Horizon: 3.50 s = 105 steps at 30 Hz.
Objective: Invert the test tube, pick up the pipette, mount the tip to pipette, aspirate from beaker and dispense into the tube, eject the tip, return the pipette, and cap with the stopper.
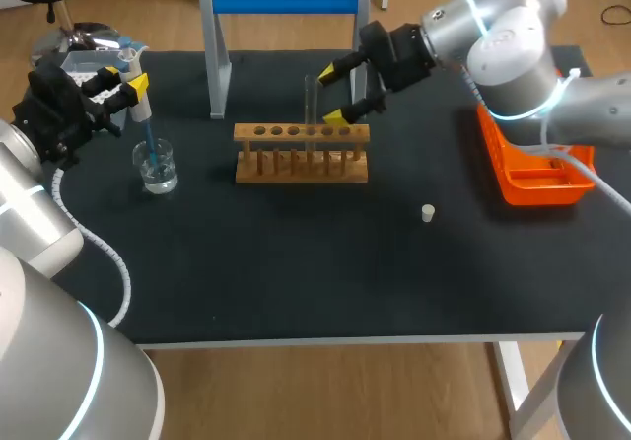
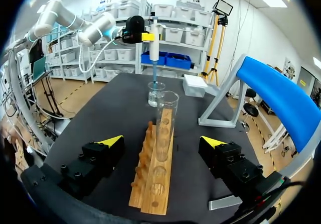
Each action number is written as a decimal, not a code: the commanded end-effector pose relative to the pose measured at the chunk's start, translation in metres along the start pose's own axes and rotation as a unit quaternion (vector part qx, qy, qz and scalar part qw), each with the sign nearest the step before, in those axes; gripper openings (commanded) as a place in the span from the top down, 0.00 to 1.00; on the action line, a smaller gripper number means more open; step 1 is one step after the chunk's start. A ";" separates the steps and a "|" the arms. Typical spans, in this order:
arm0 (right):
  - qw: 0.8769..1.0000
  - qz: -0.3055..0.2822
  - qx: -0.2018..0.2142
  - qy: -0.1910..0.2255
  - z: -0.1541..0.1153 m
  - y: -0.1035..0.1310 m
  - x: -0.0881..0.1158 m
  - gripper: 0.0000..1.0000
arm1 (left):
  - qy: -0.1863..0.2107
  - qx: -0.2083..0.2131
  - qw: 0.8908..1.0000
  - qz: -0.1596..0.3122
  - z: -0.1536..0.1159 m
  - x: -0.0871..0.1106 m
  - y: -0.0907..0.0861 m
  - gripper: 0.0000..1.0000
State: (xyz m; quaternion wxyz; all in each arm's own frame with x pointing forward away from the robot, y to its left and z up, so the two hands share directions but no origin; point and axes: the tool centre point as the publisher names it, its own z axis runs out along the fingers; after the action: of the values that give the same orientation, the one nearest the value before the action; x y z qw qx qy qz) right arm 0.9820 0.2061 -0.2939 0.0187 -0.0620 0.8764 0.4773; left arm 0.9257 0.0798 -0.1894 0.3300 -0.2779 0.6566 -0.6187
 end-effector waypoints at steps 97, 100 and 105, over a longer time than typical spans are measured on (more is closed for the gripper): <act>0.999 0.006 0.035 -0.031 0.036 0.008 -0.012 0.00 | 0.017 0.009 0.998 0.058 0.017 0.021 -0.109 1.00; 0.999 0.006 0.035 -0.031 0.036 0.008 -0.012 0.00 | 0.029 -0.004 0.998 0.059 0.030 0.029 -0.128 1.00; 0.999 0.006 0.035 -0.031 0.036 0.008 -0.012 0.00 | 0.047 -0.021 0.998 0.035 0.056 0.044 -0.155 1.00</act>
State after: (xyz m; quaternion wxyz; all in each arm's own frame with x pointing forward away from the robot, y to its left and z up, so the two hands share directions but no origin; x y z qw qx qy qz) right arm 0.9914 0.2419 -0.3063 0.0473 -0.0401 0.8911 0.4496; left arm 0.9169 0.0130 -0.0529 0.3314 -0.2146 0.6625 -0.6366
